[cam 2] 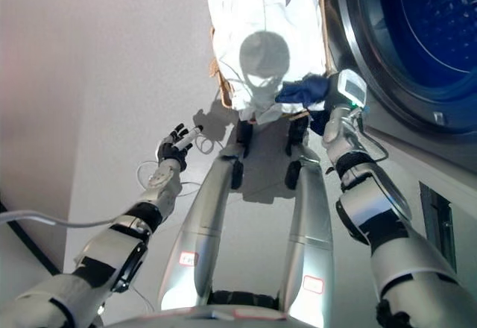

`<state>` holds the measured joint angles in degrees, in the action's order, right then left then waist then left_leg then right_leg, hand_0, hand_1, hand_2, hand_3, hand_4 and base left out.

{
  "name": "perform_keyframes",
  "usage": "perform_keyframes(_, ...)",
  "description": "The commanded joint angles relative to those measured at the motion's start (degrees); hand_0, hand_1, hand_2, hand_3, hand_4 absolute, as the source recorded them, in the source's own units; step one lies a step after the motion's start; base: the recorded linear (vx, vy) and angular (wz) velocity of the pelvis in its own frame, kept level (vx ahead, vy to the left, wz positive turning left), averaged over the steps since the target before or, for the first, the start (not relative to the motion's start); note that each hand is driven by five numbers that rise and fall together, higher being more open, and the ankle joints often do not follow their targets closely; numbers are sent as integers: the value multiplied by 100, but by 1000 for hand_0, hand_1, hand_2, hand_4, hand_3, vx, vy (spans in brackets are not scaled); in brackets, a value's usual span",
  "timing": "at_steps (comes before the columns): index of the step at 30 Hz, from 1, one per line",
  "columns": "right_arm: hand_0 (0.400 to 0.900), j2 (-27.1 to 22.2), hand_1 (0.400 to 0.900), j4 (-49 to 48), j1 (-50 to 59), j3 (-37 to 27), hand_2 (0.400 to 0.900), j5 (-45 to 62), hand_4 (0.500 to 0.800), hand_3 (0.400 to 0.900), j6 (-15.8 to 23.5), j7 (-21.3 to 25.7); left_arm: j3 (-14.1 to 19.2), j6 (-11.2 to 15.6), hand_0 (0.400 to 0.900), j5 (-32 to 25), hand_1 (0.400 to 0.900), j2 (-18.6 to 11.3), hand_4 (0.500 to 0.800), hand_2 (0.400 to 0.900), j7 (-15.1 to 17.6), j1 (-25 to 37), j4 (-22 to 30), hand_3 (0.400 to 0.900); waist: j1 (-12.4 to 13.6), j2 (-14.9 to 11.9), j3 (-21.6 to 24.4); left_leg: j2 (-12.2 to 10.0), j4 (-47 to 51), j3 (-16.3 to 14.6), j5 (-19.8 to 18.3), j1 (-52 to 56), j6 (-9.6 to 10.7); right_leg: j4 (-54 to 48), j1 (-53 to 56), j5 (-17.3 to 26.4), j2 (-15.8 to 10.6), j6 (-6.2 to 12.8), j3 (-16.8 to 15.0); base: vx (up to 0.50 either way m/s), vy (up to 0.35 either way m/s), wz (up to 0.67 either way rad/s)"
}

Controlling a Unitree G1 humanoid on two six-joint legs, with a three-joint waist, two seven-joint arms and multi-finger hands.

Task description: Put the clothes in the basket into the washing machine.

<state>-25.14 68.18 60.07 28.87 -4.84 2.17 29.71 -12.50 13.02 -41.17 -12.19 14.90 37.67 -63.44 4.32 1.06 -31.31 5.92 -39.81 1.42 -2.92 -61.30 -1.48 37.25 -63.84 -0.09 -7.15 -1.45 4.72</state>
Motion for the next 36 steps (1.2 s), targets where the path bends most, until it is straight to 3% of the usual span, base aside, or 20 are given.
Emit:
perform_keyframes(1,400,-333,400,-1535,-68,-557,400,854,500,400,773,465,387,245,900,-352,900,-78,800,900,245,-512,-158,900,-319,42,401,-6,865,155,-206,574,123,191,400,-754,89,529,-277,10,34,-14)
perform_keyframes(5,400,-221,400,-3246,-631,-1358,400,1579,500,400,1273,483,700,236,900,-540,900,-81,800,900,309,-748,-47,900,-512,-79,375,-46,988,136,-216,785,130,15,615,-698,126,551,-321,17,35,-16)
perform_keyframes(8,400,160,400,-3894,-1138,-1983,400,2463,500,400,1791,262,809,191,900,-596,900,-45,800,900,286,-821,-78,900,-595,-91,339,-71,1023,115,-235,927,120,-103,799,-689,152,555,-329,19,26,-10)
perform_keyframes(12,400,839,400,-3662,-1178,-2594,400,4355,500,400,2659,-81,752,196,900,-672,900,-27,800,900,236,-808,-127,900,-604,-24,305,-81,1037,91,-267,1092,121,-192,987,-698,171,541,-355,4,12,-2)
perform_keyframes(13,400,923,400,-3538,-1078,-2668,400,4702,500,400,2723,-197,745,195,900,-733,900,-22,800,900,235,-788,-113,900,-598,-11,318,-83,1035,83,-273,1095,124,-197,985,-698,176,534,-361,14,21,-6)
perform_keyframes(18,400,998,400,-2742,-164,-3353,400,5933,500,400,3350,0,651,199,900,-842,900,15,800,900,232,-719,-113,900,-523,134,348,-83,1083,54,-281,1134,135,-254,1026,-695,199,521,-398,3,3,-1)
perform_keyframes(20,400,1008,400,-2374,209,-3580,400,6381,500,400,3476,126,571,206,900,-892,900,72,800,900,228,-731,-121,900,-480,205,365,-73,1112,37,-277,1155,135,-265,1034,-695,197,520,-412,0,0,0)
perform_keyframes(22,400,825,400,-1888,554,-3683,400,6748,500,400,3358,-22,516,182,900,-888,900,85,800,900,175,-748,-128,900,-410,253,375,-70,1146,37,-266,1172,142,-289,1045,-693,189,522,-407,0,0,0)
perform_keyframes(28,400,-307,400,-380,1405,-3788,400,7873,500,400,2922,-563,287,167,900,-896,900,50,800,900,-68,-874,-201,900,-161,413,450,-47,1176,42,-228,1157,163,-258,1019,-707,156,546,-400,5,-22,7)
perform_keyframes(29,631,-481,631,-195,1497,-3765,631,7979,639,631,2884,-576,235,158,900,-885,900,60,800,900,-91,-876,-222,900,-129,438,465,-43,1176,43,-227,1153,163,-250,1013,-715,146,546,-401,2,-25,6)
perform_keyframes(30,900,-561,900,-122,1547,-3724,900,8048,800,900,2853,-640,195,170,900,-867,900,69,800,900,-106,-869,-212,900,-94,464,472,-44,1169,39,-222,1151,161,-241,1009,-716,141,547,-406,2,-21,4)
perform_keyframes(36,900,-755,900,54,1522,-3509,900,8164,800,900,2700,-853,81,165,900,-808,900,147,800,900,-108,-933,-233,900,-35,498,536,-48,1168,11,-205,1149,162,-214,994,-705,148,557,-412,0,0,0)
